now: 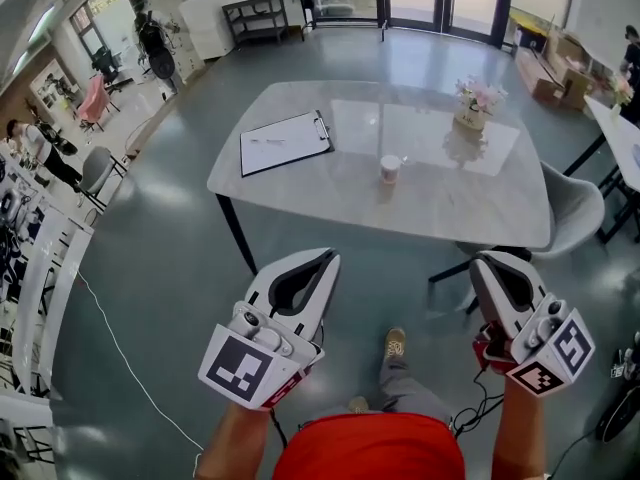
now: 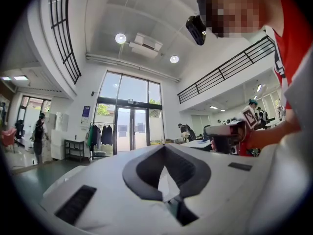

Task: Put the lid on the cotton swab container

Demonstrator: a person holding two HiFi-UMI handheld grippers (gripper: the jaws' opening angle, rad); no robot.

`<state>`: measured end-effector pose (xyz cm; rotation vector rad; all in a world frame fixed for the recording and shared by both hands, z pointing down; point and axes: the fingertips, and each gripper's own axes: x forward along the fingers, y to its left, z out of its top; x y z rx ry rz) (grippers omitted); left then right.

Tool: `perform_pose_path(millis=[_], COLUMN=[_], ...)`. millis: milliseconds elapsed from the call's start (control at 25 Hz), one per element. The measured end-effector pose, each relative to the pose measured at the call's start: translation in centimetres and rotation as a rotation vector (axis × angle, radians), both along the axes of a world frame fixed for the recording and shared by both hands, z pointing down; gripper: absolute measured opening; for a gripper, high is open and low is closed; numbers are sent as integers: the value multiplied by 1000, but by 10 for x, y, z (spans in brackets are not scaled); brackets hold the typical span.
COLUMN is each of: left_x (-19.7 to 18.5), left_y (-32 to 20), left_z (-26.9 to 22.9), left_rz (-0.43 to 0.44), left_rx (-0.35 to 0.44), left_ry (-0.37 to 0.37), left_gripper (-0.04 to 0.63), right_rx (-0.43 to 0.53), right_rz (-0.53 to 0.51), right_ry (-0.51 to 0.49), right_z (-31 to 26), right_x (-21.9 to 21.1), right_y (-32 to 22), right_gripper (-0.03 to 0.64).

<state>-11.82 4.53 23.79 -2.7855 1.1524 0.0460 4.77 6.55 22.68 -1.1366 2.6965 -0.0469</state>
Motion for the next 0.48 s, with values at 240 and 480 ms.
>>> perform_pose_path(millis=[240, 480], left_x=[25, 54], left_y=[-75, -145], left_z=[6, 12], left_rz=[-13, -38], left_rx=[-12, 30], left_ry=[-41, -51], left_gripper=[15, 15], right_rx=[12, 9], right_rz=[-10, -36], right_ry=[17, 60], right_z=[-2, 11], right_x=[29, 58], right_y=[-82, -159], right_gripper=[8, 8])
